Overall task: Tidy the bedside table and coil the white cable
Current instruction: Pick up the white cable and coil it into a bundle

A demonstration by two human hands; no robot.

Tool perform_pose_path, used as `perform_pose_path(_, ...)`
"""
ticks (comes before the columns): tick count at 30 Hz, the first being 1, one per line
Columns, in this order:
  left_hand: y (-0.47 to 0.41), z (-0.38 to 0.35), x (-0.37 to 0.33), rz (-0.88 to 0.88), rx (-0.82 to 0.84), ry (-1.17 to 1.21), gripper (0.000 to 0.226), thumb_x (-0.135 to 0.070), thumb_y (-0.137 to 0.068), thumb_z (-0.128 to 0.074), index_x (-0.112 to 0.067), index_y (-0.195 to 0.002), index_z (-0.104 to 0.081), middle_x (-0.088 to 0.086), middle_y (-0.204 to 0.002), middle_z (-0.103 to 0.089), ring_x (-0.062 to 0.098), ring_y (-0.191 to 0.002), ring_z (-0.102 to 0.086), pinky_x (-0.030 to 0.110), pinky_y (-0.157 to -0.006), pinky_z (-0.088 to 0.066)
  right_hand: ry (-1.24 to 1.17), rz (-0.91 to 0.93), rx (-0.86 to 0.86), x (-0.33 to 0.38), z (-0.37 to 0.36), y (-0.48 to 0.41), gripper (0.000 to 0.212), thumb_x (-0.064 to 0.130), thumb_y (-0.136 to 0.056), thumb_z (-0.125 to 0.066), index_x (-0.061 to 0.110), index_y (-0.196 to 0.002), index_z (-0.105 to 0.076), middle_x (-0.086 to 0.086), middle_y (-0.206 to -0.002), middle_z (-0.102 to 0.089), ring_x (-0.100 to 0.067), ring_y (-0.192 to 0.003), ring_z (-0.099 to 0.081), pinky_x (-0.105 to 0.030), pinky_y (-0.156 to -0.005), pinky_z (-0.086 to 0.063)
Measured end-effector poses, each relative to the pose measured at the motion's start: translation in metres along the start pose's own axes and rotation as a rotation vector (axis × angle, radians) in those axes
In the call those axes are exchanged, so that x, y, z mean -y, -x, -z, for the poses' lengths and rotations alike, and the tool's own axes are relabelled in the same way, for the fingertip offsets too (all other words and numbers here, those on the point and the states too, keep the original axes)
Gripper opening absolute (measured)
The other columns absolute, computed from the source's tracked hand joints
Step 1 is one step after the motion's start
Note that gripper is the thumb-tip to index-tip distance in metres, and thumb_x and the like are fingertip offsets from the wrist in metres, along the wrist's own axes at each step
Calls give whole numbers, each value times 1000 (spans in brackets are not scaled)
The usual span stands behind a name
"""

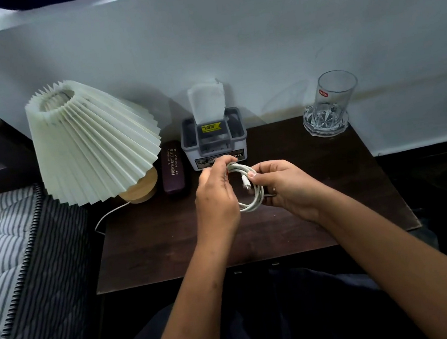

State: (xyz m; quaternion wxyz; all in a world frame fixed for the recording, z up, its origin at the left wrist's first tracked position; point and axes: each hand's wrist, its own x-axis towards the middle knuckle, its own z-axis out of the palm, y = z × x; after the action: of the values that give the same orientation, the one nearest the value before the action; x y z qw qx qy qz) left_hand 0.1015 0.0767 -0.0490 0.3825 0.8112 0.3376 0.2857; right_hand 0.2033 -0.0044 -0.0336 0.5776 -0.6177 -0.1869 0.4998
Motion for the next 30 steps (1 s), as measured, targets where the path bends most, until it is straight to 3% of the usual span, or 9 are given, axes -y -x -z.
perform_pose_path(5,-3,2,-2,37,28,-114,34,-2,-88,-34,-19,-108,-57,4,-96,-52,21,-81,-51,30,-71,-40,91,66,51,-5,-6,0,18,14,-97,-43,14,-85,-58,3,-73,-53,-6,-64,-46,-25,-69,-44)
perform_pose_path(9,-9,7,0,175,141,-122,30,-1,-86,-31,-18,-93,-54,8,-93,-54,26,-85,-52,31,-71,-40,324,142,-42,-13,-9,-1,16,15,-96,-45,8,-94,-58,2,-72,-51,-12,-67,-46,-31,-67,-42)
perform_pose_path(12,-11,9,0,411,238,48,30,-3,-86,-27,-17,-86,-53,6,-84,-51,25,-68,-56,33,-51,-52,671,346,-142,-15,-8,-1,11,16,-94,-48,19,-102,-56,10,-73,-53,-8,-67,-48,-28,-64,-39)
perform_pose_path(15,-13,10,0,652,298,252,28,-7,-91,-27,-14,-88,-55,5,-80,-45,18,-58,-49,24,-38,-45,803,459,-152,-13,-5,0,26,14,-92,-49,32,-112,-45,6,-77,-56,-17,-73,-55,-34,-67,-46)
perform_pose_path(19,-13,9,3,694,282,343,26,-16,-98,-30,-12,-94,-55,3,-77,-45,16,-60,-49,18,-35,-40,931,477,-63,-13,0,-3,28,7,-89,-49,32,-98,-59,7,-95,-61,-11,-87,-56,-26,-76,-46)
perform_pose_path(21,-13,7,5,664,257,316,27,-17,-98,-30,-12,-95,-56,2,-74,-44,14,-60,-47,17,-34,-38,924,476,-32,-9,2,-2,31,1,-87,-49,23,-97,-67,7,-95,-63,0,-86,-55,-11,-75,-41)
perform_pose_path(23,-14,5,6,638,236,293,29,-18,-99,-28,-13,-95,-56,0,-71,-43,14,-59,-44,19,-36,-36,856,447,-19,-4,3,0,27,1,-88,-49,17,-97,-69,13,-76,-60,6,-66,-52,-6,-61,-37)
perform_pose_path(25,-15,4,5,637,218,293,29,-17,-99,-28,-13,-97,-56,0,-69,-43,14,-59,-42,22,-42,-34,700,380,-10,-1,4,0,22,7,-89,-51,18,-96,-69,11,-65,-57,2,-57,-49,-9,-57,-38)
perform_pose_path(30,-12,3,3,569,188,270,30,-18,-98,-28,-15,-92,-57,0,-69,-44,16,-60,-44,23,-44,-35,329,213,55,0,6,-1,29,-9,-82,-48,7,-98,-66,-4,-83,-68,-14,-75,-61,-33,-74,-52)
